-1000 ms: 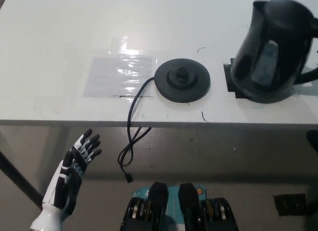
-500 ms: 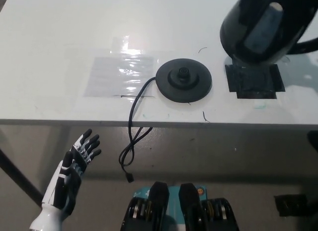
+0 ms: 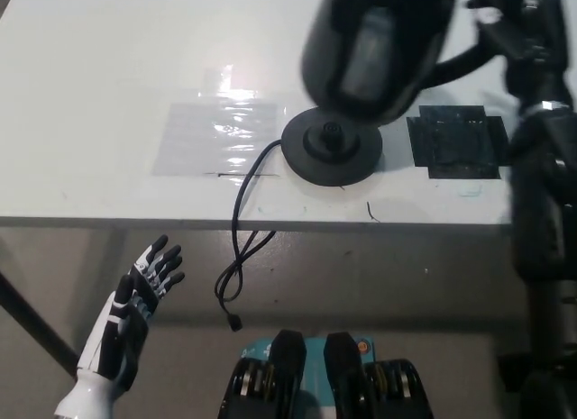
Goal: A kettle and its base are kept separately on the desk infront of the robot and the robot uses its right hand to lift the kettle by its handle and places it on its base to align it correctly.
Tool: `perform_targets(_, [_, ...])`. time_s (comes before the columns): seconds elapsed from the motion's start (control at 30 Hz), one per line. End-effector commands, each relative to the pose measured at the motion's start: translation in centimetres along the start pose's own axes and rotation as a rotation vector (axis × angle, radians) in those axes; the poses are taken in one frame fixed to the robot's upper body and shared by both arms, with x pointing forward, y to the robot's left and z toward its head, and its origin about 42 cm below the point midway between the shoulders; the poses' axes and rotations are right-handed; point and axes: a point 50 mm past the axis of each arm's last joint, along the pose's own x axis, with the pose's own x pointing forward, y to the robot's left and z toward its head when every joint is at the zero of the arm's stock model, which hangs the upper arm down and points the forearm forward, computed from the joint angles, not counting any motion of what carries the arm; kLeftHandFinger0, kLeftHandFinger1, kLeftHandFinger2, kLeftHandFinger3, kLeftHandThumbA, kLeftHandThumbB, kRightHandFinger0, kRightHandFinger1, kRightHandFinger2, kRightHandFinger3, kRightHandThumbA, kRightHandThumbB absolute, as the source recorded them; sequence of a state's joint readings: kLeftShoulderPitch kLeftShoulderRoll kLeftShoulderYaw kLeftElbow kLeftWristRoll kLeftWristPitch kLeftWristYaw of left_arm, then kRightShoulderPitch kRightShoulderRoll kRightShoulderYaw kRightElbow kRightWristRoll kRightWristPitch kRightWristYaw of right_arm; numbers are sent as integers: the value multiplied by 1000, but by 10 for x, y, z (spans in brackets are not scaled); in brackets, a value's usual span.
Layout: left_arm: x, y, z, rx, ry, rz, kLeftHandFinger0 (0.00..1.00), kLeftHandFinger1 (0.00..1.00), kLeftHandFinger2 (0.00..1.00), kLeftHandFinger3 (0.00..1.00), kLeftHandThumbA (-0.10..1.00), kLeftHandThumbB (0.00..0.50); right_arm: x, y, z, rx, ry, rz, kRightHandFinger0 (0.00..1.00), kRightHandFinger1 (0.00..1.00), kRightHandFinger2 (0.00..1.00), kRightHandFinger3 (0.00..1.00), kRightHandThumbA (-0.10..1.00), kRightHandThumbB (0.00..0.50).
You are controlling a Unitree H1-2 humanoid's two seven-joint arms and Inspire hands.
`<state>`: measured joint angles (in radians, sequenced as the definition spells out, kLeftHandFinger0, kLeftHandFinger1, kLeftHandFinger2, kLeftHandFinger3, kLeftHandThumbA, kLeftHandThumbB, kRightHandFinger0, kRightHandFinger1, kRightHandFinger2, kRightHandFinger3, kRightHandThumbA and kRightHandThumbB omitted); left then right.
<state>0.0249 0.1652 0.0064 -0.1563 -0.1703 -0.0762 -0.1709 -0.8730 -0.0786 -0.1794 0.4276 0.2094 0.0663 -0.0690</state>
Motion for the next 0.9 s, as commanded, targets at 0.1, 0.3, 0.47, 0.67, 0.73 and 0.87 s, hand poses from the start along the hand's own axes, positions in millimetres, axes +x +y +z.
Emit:
perform_targets(0.1, [1, 3, 6, 17, -31, -28, 1000, 1000, 1000, 1000, 1000, 0, 26, 53, 31, -16, -146, 58, 0, 379, 768, 716, -100, 112])
perform_targets(0.3, [1, 2, 6, 17, -32, -31, 1000, 1000, 1000, 1000, 1000, 0, 29, 61, 19, 1, -117, 45, 0, 365, 758, 706, -100, 106])
perform_targets(0.47, [0, 4, 6, 30, -34, -31, 1000, 1000, 1000, 1000, 1000, 0, 30, 57, 11, -31, -108, 42, 0, 345, 757, 732, -100, 106])
perform_targets(0.67, [-1, 3, 7, 24, -30, -31, 1000, 1000, 1000, 1000, 1000, 0, 32, 50, 4, -35, -103, 30, 0, 356, 776, 730, -100, 79])
perform_targets(0.73, [-2, 3, 6, 20, -30, -27, 1000, 1000, 1000, 1000, 1000, 5, 33, 45, 3, -53, -104, 27, 0, 373, 786, 749, -100, 84])
perform_targets(0.87, [-1, 4, 4, 19, -32, -33, 1000, 1000, 1000, 1000, 1000, 6, 35, 44, 7, -62, -115, 25, 0, 402, 803, 764, -100, 91])
